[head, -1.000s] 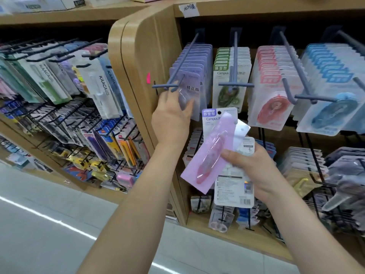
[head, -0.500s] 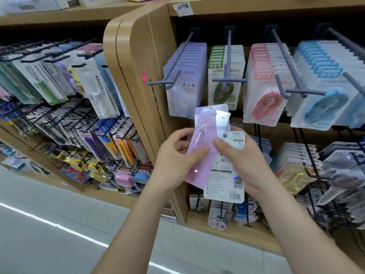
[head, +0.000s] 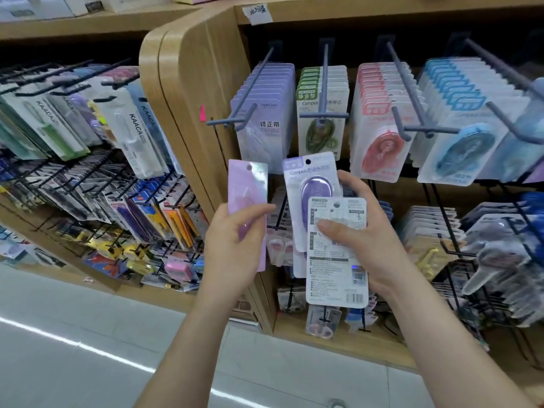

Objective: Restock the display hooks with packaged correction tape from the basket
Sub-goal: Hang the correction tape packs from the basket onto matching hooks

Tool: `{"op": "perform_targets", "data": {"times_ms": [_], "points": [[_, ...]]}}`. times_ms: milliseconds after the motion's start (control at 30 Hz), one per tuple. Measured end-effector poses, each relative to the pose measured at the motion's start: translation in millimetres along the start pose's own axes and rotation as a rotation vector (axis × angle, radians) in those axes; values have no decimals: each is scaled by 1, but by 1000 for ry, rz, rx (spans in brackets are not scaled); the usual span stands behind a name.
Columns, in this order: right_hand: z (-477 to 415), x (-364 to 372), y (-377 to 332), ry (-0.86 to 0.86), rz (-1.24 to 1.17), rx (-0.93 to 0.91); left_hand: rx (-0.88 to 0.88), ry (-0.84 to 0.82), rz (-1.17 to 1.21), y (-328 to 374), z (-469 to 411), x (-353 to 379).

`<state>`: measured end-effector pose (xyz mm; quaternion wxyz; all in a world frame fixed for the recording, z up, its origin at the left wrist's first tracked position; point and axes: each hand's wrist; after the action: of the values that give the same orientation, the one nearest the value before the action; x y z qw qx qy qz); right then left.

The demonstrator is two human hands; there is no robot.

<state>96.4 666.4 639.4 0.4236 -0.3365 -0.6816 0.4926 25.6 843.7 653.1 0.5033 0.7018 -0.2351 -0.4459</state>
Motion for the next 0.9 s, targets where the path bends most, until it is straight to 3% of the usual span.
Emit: {"op": "perform_targets", "data": {"times_ms": [100,233,467,667,800,900], "points": [[4,2,-1,-44,43,-10,-84,-80,-8,7,2,6],[10,5,1,-95,60,55,-221,-199,282,15,0,9],[18,7,-3,-99,152,121,-296,-79,537,19,-2,14],[18,-3,-3,200,187,145,-256,36,524,13,-5,5],[11,-12,-1,443,194,101,-216,-7,405,8,2,-1],[7,-18,-3,486,261,48,-260,-60,417,5,5,-8]]}}
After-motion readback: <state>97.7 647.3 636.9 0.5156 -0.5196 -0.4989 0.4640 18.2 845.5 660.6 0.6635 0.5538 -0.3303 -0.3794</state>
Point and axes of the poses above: each hand's wrist, its own z-axis away from the middle knuckle, its own x-axis out of the palm, y = z × x, and after that the axes turned 6 degrees about -x, right-handed
